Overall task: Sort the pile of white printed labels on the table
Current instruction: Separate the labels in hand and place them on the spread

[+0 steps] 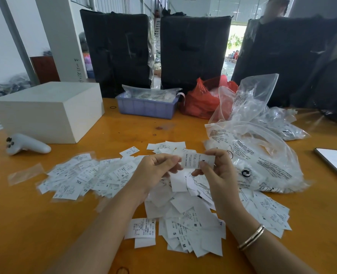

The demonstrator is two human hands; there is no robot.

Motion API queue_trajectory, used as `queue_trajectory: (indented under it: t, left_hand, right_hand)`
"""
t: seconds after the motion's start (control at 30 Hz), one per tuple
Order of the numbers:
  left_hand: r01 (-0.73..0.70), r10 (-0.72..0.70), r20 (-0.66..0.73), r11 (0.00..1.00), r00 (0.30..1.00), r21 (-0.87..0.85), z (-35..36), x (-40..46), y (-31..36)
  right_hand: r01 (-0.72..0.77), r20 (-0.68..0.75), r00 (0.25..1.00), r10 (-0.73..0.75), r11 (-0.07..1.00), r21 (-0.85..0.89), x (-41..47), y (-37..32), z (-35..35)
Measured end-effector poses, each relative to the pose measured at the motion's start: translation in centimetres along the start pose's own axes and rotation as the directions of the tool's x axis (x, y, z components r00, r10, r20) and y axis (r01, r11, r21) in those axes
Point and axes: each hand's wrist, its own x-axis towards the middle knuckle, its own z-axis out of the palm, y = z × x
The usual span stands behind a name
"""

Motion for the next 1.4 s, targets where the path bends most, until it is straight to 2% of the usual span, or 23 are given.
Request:
queue_trajectory:
  t: [0.13,0.33,0.57,0.93,1.4]
  left_hand:
    - [-0.001,0.001,-0.012,1.0,1.0,0.005,-0.1,0.2,-0.2]
    - [-0.034,0.033,-0.023,0.999,0.999,-0.04,-0.3,0.4,-0.5]
    - [-0.061,0.056,-0.062,0.995,0.997,-0.078,-0.1,0.7,-0.7]
    - [-0.107,0.101,-0.063,0.989,0.993,-0.1,0.0,0.7,-0.9]
    - [-0.164,0.165,-0.041,0.986,0.985,0.032,0.4,0.6,-0.9]
  right_hand:
    - [-0.021,0.008,1.0,0.022,1.0,-0.014,0.0,0.1,0.1]
    - [-0.015,-0.16,0.986,0.035,0.992,0.124,0.4,-0.2,-0.2]
    - [0.004,-0.114,0.993,0.006,0.996,0.091,0.1,-0.3,0.3]
    - [-0.006,-0.15,0.988,0.02,0.996,0.093,0.1,-0.5,0.3]
    - [-0.021,-0.122,0.992,0.036,0.992,0.127,-0.1,-0.2,0.7]
